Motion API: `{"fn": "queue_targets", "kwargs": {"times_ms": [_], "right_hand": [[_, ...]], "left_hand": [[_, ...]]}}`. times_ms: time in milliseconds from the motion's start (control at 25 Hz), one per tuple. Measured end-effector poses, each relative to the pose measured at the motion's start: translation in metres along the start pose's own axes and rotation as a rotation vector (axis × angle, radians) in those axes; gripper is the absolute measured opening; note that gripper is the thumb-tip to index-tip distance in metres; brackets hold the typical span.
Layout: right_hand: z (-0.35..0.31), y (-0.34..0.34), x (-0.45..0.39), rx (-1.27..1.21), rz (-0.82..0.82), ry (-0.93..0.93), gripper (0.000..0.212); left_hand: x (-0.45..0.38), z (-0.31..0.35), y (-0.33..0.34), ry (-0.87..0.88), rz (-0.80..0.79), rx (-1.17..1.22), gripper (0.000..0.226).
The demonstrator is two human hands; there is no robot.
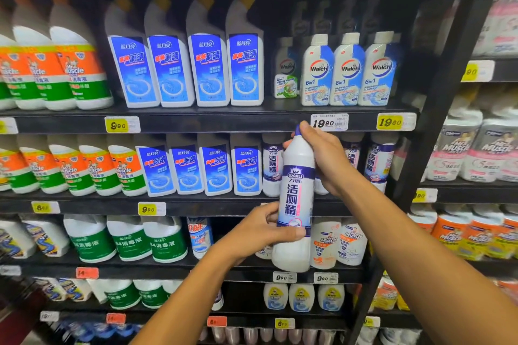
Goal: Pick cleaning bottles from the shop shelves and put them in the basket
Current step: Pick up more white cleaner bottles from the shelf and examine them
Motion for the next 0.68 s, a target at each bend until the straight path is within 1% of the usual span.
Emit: {"fn": "queue_targets", "kwargs": {"times_ms": [80, 120, 200, 280, 320, 440, 480, 600, 680], "right_hand": [[0.007, 0.001, -0.002, -0.051, 0.119, 0.1, 0.041], [0.011, 0.0, -0.002, -0.094, 0.159, 0.168, 0.037], [0.019, 0.0, -0.001, -0.189, 0.193, 0.302, 0.035], [0.026, 0.0, 0.002, -0.266, 0.208, 0.399, 0.04], [0.03, 0.001, 0.005, -0.318, 0.231, 0.436, 0.04], [0.046, 0.006, 0.015, -0.488, 0.294, 0.541, 0.045], [0.05, 0.008, 0.019, -0.521, 0.311, 0.567, 0.046], [0.059, 0.014, 0.029, -0.606, 0.361, 0.605, 0.044], [0.061, 0.014, 0.03, -0.629, 0.384, 0.609, 0.043]], "left_hand": [[0.011, 0.007, 0.001, -0.065, -0.071, 0.101, 0.047], [0.016, 0.012, 0.001, -0.086, -0.104, 0.118, 0.045], [0.025, 0.021, -0.001, -0.103, -0.128, 0.125, 0.046], [0.033, 0.031, -0.005, -0.105, -0.103, 0.137, 0.051], [0.037, 0.037, -0.009, -0.102, -0.091, 0.155, 0.048], [0.045, 0.056, -0.029, -0.099, -0.127, 0.229, 0.025], [0.045, 0.062, -0.035, -0.111, -0.137, 0.232, 0.024], [0.041, 0.076, -0.042, -0.152, -0.119, 0.159, 0.046], [0.04, 0.077, -0.04, -0.16, -0.11, 0.132, 0.047]]}}
Point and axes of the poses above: each hand's wrist, its own x-axis away from the middle knuckle, its own y-axis out of the palm, z = x × y, the point moved 1 cm from there along -x, towards the middle knuckle, and after that the axes turned 5 degrees about -y, right-handed, at the moved point
